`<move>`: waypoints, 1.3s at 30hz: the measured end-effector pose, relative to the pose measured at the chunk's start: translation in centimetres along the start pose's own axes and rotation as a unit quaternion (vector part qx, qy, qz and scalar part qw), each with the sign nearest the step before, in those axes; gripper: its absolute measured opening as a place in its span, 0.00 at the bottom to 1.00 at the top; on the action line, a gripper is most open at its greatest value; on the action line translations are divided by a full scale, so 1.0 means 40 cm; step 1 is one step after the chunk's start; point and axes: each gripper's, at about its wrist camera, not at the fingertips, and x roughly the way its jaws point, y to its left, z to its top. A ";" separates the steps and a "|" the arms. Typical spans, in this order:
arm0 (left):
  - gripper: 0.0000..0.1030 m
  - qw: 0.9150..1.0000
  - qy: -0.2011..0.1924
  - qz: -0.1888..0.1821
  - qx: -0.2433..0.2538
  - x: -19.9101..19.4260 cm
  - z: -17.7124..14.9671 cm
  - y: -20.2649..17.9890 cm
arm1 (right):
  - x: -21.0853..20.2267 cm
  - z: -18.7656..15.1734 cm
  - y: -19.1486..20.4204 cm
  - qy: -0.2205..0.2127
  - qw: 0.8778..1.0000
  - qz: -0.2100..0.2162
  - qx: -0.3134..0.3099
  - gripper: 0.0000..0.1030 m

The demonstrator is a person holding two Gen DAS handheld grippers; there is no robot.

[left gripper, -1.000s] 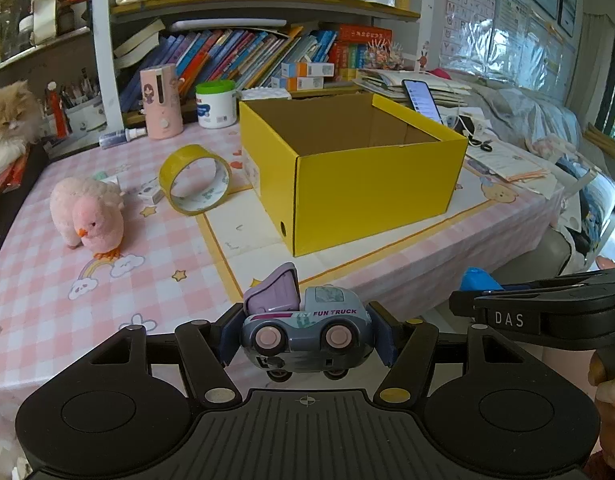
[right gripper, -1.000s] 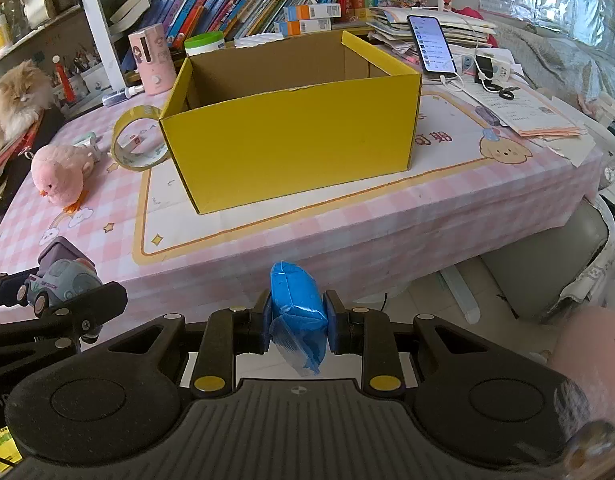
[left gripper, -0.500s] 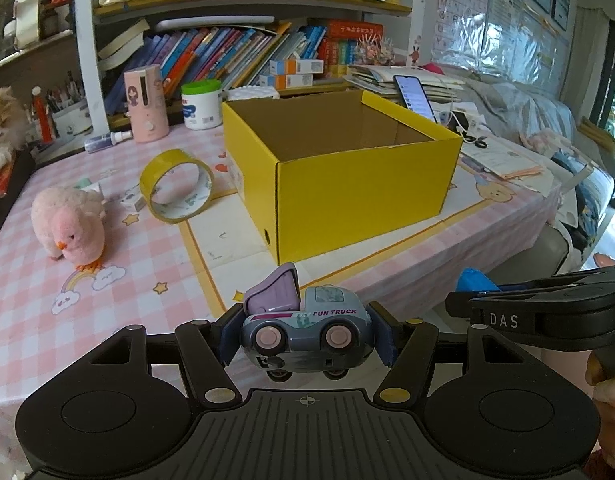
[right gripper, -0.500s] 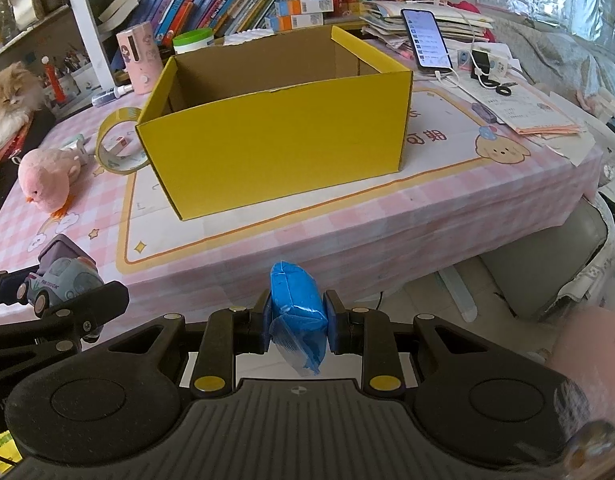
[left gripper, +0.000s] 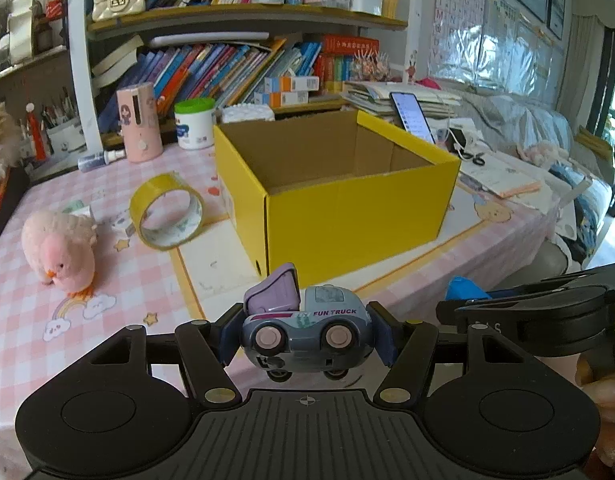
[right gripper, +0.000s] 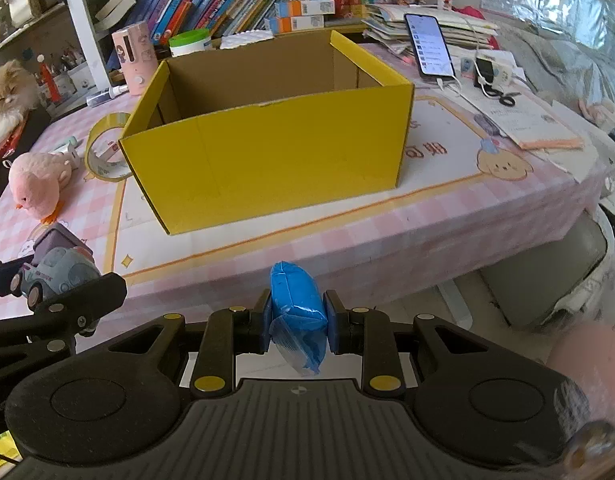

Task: Organize objects
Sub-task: 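Carry the blue object with the right tool while the left tool carries the car toward the yellow box, then open the right tool over the box dropping the blue object while the left tool releases the car inside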

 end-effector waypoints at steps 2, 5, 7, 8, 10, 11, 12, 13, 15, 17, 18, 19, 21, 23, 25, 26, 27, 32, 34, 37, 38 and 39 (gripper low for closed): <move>0.62 1.000 -0.004 0.000 0.001 0.005 0.010 -0.003 | 0.005 0.012 -0.002 -0.001 1.000 0.001 -0.005 0.23; 0.62 1.000 -0.013 0.001 0.004 0.013 0.027 -0.010 | 0.013 0.031 -0.007 -0.004 1.000 0.002 -0.008 0.23; 0.62 1.000 -0.020 0.001 0.006 0.018 0.040 -0.014 | 0.019 0.045 -0.013 -0.007 1.000 0.002 -0.008 0.23; 0.62 1.000 -0.024 0.000 0.006 0.020 0.048 -0.015 | 0.021 0.054 -0.017 -0.009 1.000 0.003 -0.009 0.23; 0.62 0.999 -0.034 -0.001 0.007 0.025 0.065 -0.019 | 0.022 0.069 -0.024 -0.016 1.000 0.003 -0.010 0.23; 0.62 0.999 -0.041 -0.002 0.008 0.028 0.077 -0.020 | 0.021 0.080 -0.028 -0.022 1.000 0.004 -0.011 0.23; 0.62 0.999 -0.045 -0.003 0.009 0.030 0.086 -0.021 | 0.020 0.091 -0.031 -0.029 1.000 0.005 -0.011 0.23; 0.62 0.999 -0.050 -0.003 0.009 0.034 0.098 -0.023 | 0.018 0.104 -0.036 -0.037 0.999 0.006 -0.012 0.23; 0.62 0.998 -0.061 -0.003 0.009 0.044 0.125 -0.026 | 0.012 0.136 -0.043 -0.058 0.998 0.008 -0.016 0.23; 0.62 0.997 -0.071 -0.003 0.007 0.056 0.155 -0.027 | 0.006 0.172 -0.052 -0.079 0.997 0.009 -0.021 0.23; 0.62 0.997 -0.076 -0.003 0.006 0.065 0.171 -0.028 | 0.005 0.193 -0.056 -0.089 0.996 0.011 -0.025 0.23; 0.62 0.997 -0.079 -0.002 0.004 0.073 0.185 -0.029 | 0.004 0.212 -0.060 -0.097 0.995 0.014 -0.028 0.23; 0.62 0.997 -0.082 0.000 0.001 0.094 0.212 -0.034 | 0.007 0.254 -0.071 -0.113 0.993 0.020 -0.035 0.23; 0.62 0.997 -0.073 0.003 -0.006 0.122 0.237 -0.038 | 0.015 0.296 -0.080 -0.122 0.991 0.030 -0.042 0.23; 0.62 0.998 -0.061 0.008 -0.011 0.155 0.254 -0.042 | 0.032 0.338 -0.087 -0.128 0.990 0.038 -0.049 0.23; 0.62 0.998 -0.054 0.012 -0.012 0.173 0.264 -0.045 | 0.044 0.359 -0.092 -0.128 0.990 0.042 -0.051 0.23; 0.62 0.999 -0.046 0.017 -0.012 0.191 0.272 -0.048 | 0.060 0.380 -0.096 -0.126 0.989 0.047 -0.054 0.23; 0.62 0.999 -0.016 0.047 -0.015 0.285 0.313 -0.056 | 0.155 0.467 -0.100 -0.093 0.991 0.066 -0.075 0.23; 0.62 0.998 -0.009 0.060 -0.021 0.318 0.328 -0.054 | 0.202 0.497 -0.098 -0.078 0.991 0.069 -0.086 0.23; 0.62 0.997 0.010 0.078 -0.027 0.377 0.346 -0.045 | 0.278 0.537 -0.091 -0.055 0.990 0.071 -0.105 0.23; 0.62 0.996 0.019 0.083 -0.025 0.398 0.350 -0.043 | 0.304 0.547 -0.087 -0.046 0.990 0.072 -0.113 0.23; 0.62 0.995 0.029 0.088 -0.024 0.418 0.355 -0.039 | 0.333 0.558 -0.082 -0.032 0.989 0.076 -0.122 0.23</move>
